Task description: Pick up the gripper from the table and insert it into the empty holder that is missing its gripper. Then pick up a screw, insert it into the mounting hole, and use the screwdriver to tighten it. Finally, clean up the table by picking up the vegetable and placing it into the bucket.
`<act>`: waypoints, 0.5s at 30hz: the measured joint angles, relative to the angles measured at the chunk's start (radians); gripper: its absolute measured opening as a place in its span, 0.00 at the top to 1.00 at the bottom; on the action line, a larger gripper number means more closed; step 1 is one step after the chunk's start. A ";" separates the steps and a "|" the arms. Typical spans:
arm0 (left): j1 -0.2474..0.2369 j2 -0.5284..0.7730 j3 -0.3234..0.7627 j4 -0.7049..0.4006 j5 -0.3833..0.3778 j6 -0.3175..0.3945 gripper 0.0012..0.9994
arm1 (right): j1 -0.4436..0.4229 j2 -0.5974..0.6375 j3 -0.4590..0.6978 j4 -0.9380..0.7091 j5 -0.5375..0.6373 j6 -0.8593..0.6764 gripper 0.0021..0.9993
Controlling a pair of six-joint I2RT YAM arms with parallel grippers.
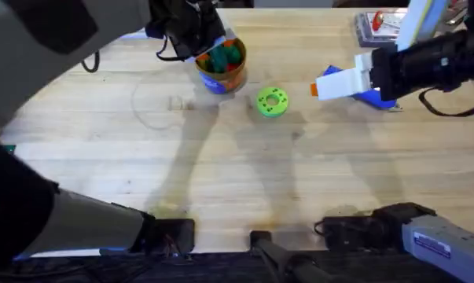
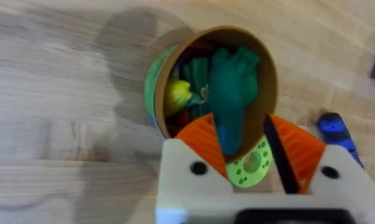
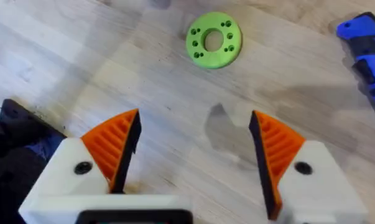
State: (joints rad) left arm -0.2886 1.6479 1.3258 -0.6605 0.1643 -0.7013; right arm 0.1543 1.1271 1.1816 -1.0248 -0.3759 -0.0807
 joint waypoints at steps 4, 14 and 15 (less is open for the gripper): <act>0.006 0.009 0.000 0.012 0.008 -0.002 0.39 | 0.000 0.000 0.000 0.000 0.000 0.000 0.01; 0.061 -0.064 0.074 -0.144 0.016 0.132 0.08 | 0.000 -0.002 0.022 -0.007 0.000 0.000 0.01; 0.065 -0.088 0.093 -0.176 0.016 0.170 0.06 | 0.000 -0.005 0.033 -0.008 0.000 0.001 0.01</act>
State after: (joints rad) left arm -0.2233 1.5600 1.4185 -0.8363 0.1802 -0.5316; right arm 0.1543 1.1222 1.2148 -1.0326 -0.3759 -0.0797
